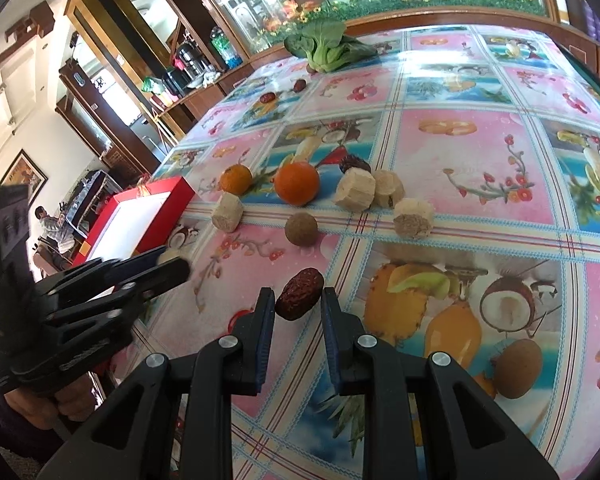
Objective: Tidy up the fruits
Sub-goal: 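Carry the beige ball and date into the tray and open both tools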
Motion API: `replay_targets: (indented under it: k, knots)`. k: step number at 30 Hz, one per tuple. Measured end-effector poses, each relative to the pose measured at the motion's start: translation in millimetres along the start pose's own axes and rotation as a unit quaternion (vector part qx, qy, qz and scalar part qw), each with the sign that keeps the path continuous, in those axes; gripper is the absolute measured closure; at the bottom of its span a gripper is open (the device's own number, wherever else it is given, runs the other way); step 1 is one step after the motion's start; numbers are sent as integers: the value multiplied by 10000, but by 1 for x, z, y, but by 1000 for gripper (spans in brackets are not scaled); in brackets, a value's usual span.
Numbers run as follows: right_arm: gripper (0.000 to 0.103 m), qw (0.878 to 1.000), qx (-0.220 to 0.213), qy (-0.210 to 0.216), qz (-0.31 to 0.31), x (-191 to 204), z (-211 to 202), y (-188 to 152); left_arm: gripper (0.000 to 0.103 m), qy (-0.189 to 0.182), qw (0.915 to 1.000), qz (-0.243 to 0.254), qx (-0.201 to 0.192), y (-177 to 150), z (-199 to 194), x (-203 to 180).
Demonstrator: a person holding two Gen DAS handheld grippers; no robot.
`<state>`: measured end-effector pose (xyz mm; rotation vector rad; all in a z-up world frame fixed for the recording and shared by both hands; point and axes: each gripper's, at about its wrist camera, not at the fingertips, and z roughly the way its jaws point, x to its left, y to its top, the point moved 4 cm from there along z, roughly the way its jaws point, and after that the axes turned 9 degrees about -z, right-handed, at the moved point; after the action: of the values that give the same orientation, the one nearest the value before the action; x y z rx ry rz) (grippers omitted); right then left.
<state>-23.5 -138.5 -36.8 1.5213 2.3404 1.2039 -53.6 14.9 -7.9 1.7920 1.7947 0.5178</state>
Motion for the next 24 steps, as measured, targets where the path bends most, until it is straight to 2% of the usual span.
replay_targets:
  k: [4,8,12,19,24]
  knots:
    - [81,9984,-334,-397,-202,2,-7,6,75,163,9995,-41,-262,-2,-24,13]
    - [81,9978,-425,-417,-286,12,-6,9,75,345,9980,-164,-503,-2,-43,33]
    - [81,9981,-456,-287,-304,35,4,14,75,522,9958,-342,-667,-4,-57,59]
    - [81,9940,-455,88,-986,116,23,26,75,771,9912,-637,-866,-8,-72,100]
    - [81,9910,-485,322,-1208,155,30,31,75,894,9880,-848,-935,-14,-79,125]
